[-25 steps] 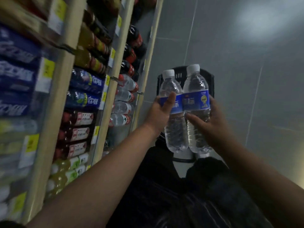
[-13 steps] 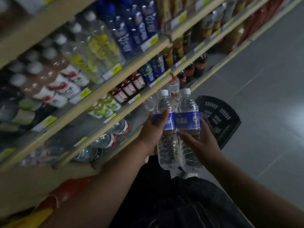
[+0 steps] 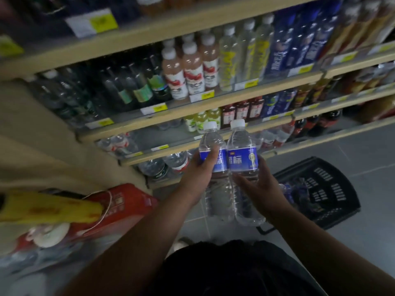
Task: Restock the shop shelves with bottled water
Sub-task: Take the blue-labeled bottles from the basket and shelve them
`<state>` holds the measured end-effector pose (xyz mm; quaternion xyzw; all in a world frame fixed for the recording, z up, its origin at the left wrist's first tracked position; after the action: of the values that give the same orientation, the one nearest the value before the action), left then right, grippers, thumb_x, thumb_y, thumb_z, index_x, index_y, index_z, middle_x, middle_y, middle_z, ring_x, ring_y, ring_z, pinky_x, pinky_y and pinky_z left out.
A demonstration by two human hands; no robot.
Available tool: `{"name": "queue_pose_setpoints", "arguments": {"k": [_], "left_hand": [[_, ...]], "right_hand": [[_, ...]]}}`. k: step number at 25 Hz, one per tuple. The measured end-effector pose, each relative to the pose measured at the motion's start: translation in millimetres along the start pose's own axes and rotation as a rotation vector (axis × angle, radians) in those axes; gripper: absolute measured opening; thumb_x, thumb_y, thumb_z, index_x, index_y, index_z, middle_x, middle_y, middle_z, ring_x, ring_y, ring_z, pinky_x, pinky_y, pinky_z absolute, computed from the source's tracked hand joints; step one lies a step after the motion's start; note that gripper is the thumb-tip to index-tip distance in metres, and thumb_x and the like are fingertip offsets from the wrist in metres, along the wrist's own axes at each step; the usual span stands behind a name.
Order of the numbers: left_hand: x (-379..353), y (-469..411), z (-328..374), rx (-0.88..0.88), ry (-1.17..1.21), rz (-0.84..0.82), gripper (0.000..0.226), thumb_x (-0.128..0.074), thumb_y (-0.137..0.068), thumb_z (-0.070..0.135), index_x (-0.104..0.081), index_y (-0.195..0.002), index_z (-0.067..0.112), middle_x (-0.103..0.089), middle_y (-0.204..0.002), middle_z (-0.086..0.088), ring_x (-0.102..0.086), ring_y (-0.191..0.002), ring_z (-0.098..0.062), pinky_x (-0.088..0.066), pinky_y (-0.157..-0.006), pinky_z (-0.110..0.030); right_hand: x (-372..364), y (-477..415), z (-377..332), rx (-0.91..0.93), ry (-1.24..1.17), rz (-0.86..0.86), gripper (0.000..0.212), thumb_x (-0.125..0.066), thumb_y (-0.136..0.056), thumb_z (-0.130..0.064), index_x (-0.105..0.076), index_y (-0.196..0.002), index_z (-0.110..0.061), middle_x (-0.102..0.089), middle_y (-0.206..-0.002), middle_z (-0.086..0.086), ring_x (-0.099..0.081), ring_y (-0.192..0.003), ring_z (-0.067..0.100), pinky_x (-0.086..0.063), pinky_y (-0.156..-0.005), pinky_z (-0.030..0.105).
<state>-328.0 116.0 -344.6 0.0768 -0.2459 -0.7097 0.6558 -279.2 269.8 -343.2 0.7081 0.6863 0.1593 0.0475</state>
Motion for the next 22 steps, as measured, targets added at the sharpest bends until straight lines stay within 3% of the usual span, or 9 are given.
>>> {"name": "queue_pose_setpoints", "arguments": {"k": [5,8,11,14,16,18,20,22], "left_hand": [[105,4,-16,0.010,0.021,0.102,0.046,-0.041,-0.094,0.058,-0.055,-0.118,0.021,-0.064,-0.088,0.013,-0.064,-0.074,0.002,-0.044,-0.063,-0.018],[154,0,-32,0.061,0.072,0.110,0.046,-0.041,-0.096,0.055,-0.051,-0.122,0.018,-0.066,-0.094,0.008,-0.061,-0.061,0.007,-0.043,-0.055,-0.012],[188,-5,-49,0.123,0.142,0.134,0.043,-0.040,-0.096,0.058,-0.048,-0.121,0.023,-0.066,-0.107,0.002,-0.063,-0.073,-0.003,-0.047,-0.071,-0.023],[206,-17,-70,0.166,0.264,0.158,0.046,-0.043,-0.095,0.057,-0.051,-0.122,0.020,-0.068,-0.090,0.006,-0.069,-0.063,-0.001,-0.052,-0.063,-0.017],[213,-23,-81,0.213,0.321,0.205,0.057,-0.050,-0.086,0.068,-0.055,-0.121,0.023,-0.071,-0.099,0.001,-0.072,-0.089,-0.013,-0.056,-0.084,-0.029],[216,-31,-94,0.272,0.360,0.233,0.063,-0.052,-0.081,0.073,-0.055,-0.126,0.028,-0.069,-0.113,-0.001,-0.066,-0.106,-0.023,-0.049,-0.098,-0.046],[219,-40,-103,0.319,0.392,0.269,0.056,-0.051,-0.086,0.067,-0.054,-0.126,0.028,-0.070,-0.112,-0.002,-0.067,-0.103,-0.022,-0.052,-0.092,-0.041],[219,-52,-109,0.336,0.455,0.308,0.045,-0.049,-0.091,0.061,-0.055,-0.120,0.027,-0.071,-0.100,-0.002,-0.072,-0.086,-0.014,-0.057,-0.070,-0.029]], "right_hand": [[-102,-5,-26,0.008,-0.007,-0.063,0.034,-0.058,-0.094,-0.026,-0.046,-0.126,-0.026,-0.068,-0.105,-0.001,-0.069,-0.092,0.012,-0.056,-0.078,0.031],[-152,-15,-35,-0.029,-0.077,-0.097,0.028,-0.044,-0.101,-0.020,-0.049,-0.129,-0.019,-0.067,-0.106,-0.001,-0.066,-0.085,-0.002,-0.050,-0.067,0.012],[-187,-24,-38,-0.055,-0.074,-0.132,0.024,-0.041,-0.103,-0.020,-0.053,-0.123,-0.015,-0.067,-0.099,-0.003,-0.065,-0.079,-0.007,-0.046,-0.061,0.005],[-211,-38,-34,-0.063,-0.032,-0.175,0.026,-0.043,-0.102,-0.022,-0.055,-0.124,-0.014,-0.069,-0.103,0.001,-0.067,-0.092,0.008,-0.049,-0.069,0.013],[-220,-52,-28,-0.081,-0.018,-0.199,0.026,-0.045,-0.101,-0.023,-0.055,-0.124,-0.017,-0.069,-0.105,-0.001,-0.067,-0.094,0.008,-0.049,-0.072,0.016],[-230,-67,-22,-0.097,-0.004,-0.251,0.027,-0.047,-0.101,-0.023,-0.055,-0.125,-0.017,-0.069,-0.108,0.000,-0.067,-0.096,0.010,-0.049,-0.076,0.020],[-237,-85,-15,-0.107,0.029,-0.287,0.028,-0.049,-0.100,-0.018,-0.054,-0.127,-0.013,-0.069,-0.109,0.003,-0.067,-0.094,0.007,-0.049,-0.075,0.017],[-242,-107,-5,-0.120,0.061,-0.320,0.031,-0.050,-0.099,-0.014,-0.052,-0.129,-0.009,-0.067,-0.111,0.005,-0.067,-0.092,0.003,-0.050,-0.073,0.012]]}}
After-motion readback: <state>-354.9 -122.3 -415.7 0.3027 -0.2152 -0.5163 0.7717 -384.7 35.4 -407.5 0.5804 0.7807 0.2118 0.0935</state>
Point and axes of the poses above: each hand's wrist, its own y-axis away from the middle knuckle, its own x-axis out of the back of the hand, z = x × y, the point moved 6 cm from there along -y, towards the middle knuckle
